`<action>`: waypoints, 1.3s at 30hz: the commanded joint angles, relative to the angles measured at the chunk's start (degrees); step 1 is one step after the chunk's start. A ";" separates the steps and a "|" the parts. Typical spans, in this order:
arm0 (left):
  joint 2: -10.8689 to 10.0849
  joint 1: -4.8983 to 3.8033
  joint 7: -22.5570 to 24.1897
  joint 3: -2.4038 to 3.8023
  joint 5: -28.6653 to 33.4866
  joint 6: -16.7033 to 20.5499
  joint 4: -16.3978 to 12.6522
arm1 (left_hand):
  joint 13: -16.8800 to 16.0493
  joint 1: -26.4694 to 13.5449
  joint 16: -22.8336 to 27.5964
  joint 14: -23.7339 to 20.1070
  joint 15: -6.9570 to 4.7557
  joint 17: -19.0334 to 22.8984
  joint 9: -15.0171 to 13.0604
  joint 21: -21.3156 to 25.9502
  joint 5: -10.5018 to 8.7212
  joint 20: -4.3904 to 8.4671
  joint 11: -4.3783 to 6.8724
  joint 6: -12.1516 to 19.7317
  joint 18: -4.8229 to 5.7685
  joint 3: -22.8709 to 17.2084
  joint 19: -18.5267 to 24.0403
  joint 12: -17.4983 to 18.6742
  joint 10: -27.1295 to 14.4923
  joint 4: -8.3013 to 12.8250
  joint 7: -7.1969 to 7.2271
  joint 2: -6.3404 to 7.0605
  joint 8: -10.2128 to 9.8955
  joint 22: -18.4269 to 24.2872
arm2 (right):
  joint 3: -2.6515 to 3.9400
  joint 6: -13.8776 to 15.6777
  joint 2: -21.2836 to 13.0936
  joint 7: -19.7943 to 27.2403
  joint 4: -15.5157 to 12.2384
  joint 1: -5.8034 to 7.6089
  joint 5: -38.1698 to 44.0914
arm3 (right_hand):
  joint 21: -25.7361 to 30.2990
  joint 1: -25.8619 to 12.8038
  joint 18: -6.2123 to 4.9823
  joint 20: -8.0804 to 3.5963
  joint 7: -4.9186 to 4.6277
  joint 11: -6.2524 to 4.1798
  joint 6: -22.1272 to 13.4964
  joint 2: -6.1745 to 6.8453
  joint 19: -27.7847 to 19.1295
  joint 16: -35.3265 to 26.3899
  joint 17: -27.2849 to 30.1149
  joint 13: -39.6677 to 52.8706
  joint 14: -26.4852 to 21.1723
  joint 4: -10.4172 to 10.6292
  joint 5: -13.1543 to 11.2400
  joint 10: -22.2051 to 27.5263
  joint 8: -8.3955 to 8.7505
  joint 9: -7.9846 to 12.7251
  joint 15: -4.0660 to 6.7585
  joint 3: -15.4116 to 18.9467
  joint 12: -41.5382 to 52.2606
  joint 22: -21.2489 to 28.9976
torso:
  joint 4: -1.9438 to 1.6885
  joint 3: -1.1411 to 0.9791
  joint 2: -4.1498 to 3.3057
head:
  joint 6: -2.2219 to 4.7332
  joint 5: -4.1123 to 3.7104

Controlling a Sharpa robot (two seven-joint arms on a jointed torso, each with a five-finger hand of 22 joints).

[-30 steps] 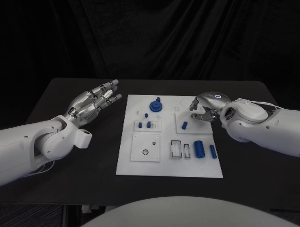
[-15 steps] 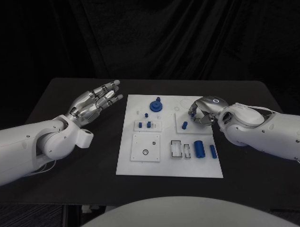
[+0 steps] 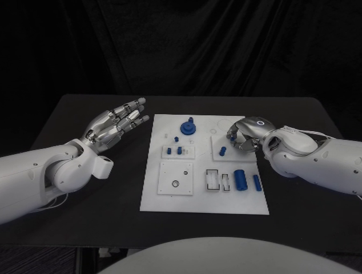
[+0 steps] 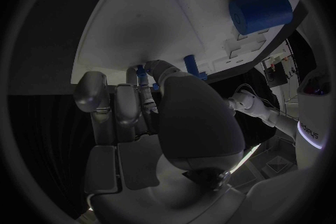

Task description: Assemble the parts on the task board

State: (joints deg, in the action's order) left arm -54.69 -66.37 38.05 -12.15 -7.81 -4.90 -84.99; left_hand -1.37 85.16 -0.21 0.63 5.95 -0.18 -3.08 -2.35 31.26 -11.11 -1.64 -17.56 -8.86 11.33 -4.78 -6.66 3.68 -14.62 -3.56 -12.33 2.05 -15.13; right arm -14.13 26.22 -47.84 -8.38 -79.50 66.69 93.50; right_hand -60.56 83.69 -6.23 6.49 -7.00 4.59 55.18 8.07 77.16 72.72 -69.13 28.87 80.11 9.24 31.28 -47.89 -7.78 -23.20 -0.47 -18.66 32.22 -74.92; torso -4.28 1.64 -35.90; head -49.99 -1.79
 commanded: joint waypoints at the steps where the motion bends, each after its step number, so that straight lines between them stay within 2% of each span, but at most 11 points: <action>1: 0.13 0.12 0.13 0.06 0.39 -0.34 0.00 | -0.10 0.66 -0.10 0.14 0.42 -0.10 -0.09 -0.40 0.30 -0.56 -0.48 -0.54 -0.52 -0.41 -0.30 -0.37 0.13 0.13 -0.08 0.18 0.40 -0.18 | 0.01 2.36 0.08 1.33 0.13 -0.21 0.40 | -0.97 1.37 0.56 -0.31 -0.24 -0.35 1.42 -0.36 0.69 0.39 -0.13 -0.26 0.45 -1.30 0.90 -1.45 -1.06 -0.94 0.46 -0.41 0.47 -7.75 | -0.06 0.05 0.07 | -0.01 -0.05; 8: 0.18 0.22 -0.24 0.06 0.39 -0.34 0.12 | -0.11 1.00 -0.17 0.33 0.82 -0.16 -0.10 -0.59 0.53 -1.04 -0.68 -0.66 -0.63 -0.73 -0.73 -0.47 0.23 0.42 -0.31 0.28 0.40 -0.55 | 0.03 3.59 0.10 1.91 0.15 -0.23 0.40 | -2.68 2.30 0.86 -0.88 -0.46 -0.81 2.07 -0.92 1.43 0.88 -0.45 -0.83 1.05 -2.98 1.63 -3.26 -2.09 -2.59 0.93 -0.81 0.44 -8.12 | -0.11 0.11 0.08 | -0.01 -0.03; 19: 0.26 0.33 -0.71 0.06 0.39 -0.32 0.25 | -0.12 1.26 -0.23 0.48 1.08 -0.20 -0.12 -0.72 0.71 -1.35 -0.80 -0.86 -0.71 -1.01 -1.06 -0.54 0.29 0.66 -0.44 0.31 0.43 -0.81 | 0.13 4.62 -0.51 1.89 -0.57 -0.22 0.40 | -3.22 2.08 0.94 -1.04 -0.43 -0.88 2.67 -1.19 1.63 0.80 -0.20 -1.23 1.21 -3.59 1.41 -4.42 -3.01 -4.05 1.03 -0.58 0.27 -8.20 | -0.14 0.13 0.02 | -0.01 0.10; 25: 0.26 0.36 -1.08 0.06 0.39 -0.34 0.31 | -0.12 1.31 -0.25 0.54 1.18 -0.21 -0.13 -0.79 0.67 -1.47 -0.84 -0.93 -0.73 -1.12 -1.21 -0.56 0.31 0.72 -0.49 0.29 0.44 -0.98 | 0.53 5.60 -1.52 1.68 -1.88 -0.08 0.40 | -3.38 1.89 0.97 -1.05 -0.40 -0.90 2.74 -1.17 1.69 0.83 -0.20 -1.40 1.30 -3.68 1.20 -4.76 -3.26 -4.52 1.04 -0.43 0.11 -8.21 | -0.11 0.12 0.01 | -0.01 0.28; 29: 0.26 0.37 -1.24 0.06 0.39 -0.26 0.31 | -0.13 1.34 -0.25 0.55 1.24 -0.22 -0.13 -0.83 0.66 -1.54 -0.86 -0.93 -0.75 -1.17 -1.28 -0.59 0.33 0.74 -0.51 0.28 0.43 -1.04 | 0.70 5.82 -2.59 1.18 -3.54 0.75 0.40 | -3.49 1.82 0.99 -1.06 -0.40 -0.90 2.72 -1.11 1.73 0.86 -0.22 -1.46 1.34 -3.70 1.13 -4.82 -3.31 -4.66 1.04 -0.37 0.04 -8.24 | -0.13 0.14 0.01 | -0.01 0.39; 34: 0.30 0.37 -1.41 0.06 0.40 -0.21 0.37 | -0.14 1.35 -0.26 0.57 1.27 -0.22 -0.14 -0.86 0.59 -1.62 -0.90 -1.01 -0.77 -1.23 -1.36 -0.62 0.36 0.76 -0.55 0.27 0.45 -1.08 | 0.76 5.56 -4.10 0.38 -6.50 2.55 0.40 | -3.64 1.79 1.02 -1.06 -0.40 -0.89 2.67 -1.10 1.80 0.98 -0.35 -1.54 1.43 -3.73 1.06 -4.83 -3.33 -4.78 1.04 -0.35 -0.08 -8.27 | -0.12 0.13 -0.01 | -0.01 0.49; 39: 0.63 0.38 -1.50 0.06 0.40 -0.23 0.66 | -0.14 1.37 -0.26 0.58 1.29 -0.22 -0.15 -0.89 0.51 -1.68 -0.94 -1.04 -0.80 -1.28 -1.44 -0.64 0.37 0.78 -0.59 0.27 0.45 -1.15 | 0.76 5.07 -5.60 -0.22 -11.17 3.95 0.40 | -3.81 1.86 1.05 -1.07 -0.42 -0.89 2.61 -1.16 1.87 1.11 -0.49 -1.63 1.53 -3.82 1.02 -4.93 -3.38 -4.95 1.05 -0.39 -0.17 -8.31 | -0.25 0.19 0.03 | -0.01 0.37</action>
State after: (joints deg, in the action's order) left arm -54.23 -66.08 36.25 -12.15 -7.75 -4.89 -84.33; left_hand -1.46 85.79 -0.21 1.25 6.97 -0.35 -3.18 -3.01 31.78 -12.51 -2.04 -18.24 -8.85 10.54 -6.19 -7.08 4.08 -13.83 -4.10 -12.09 2.27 -16.22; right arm -13.36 30.53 -53.32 -7.33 -89.61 70.49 93.50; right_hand -64.05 85.66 -6.25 5.43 -7.43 3.68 57.39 7.23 78.63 73.68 -69.57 27.30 81.19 5.82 32.57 -52.42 -10.87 -28.05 0.61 -18.98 32.37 -74.90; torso -4.43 1.79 -35.90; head -49.99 -1.27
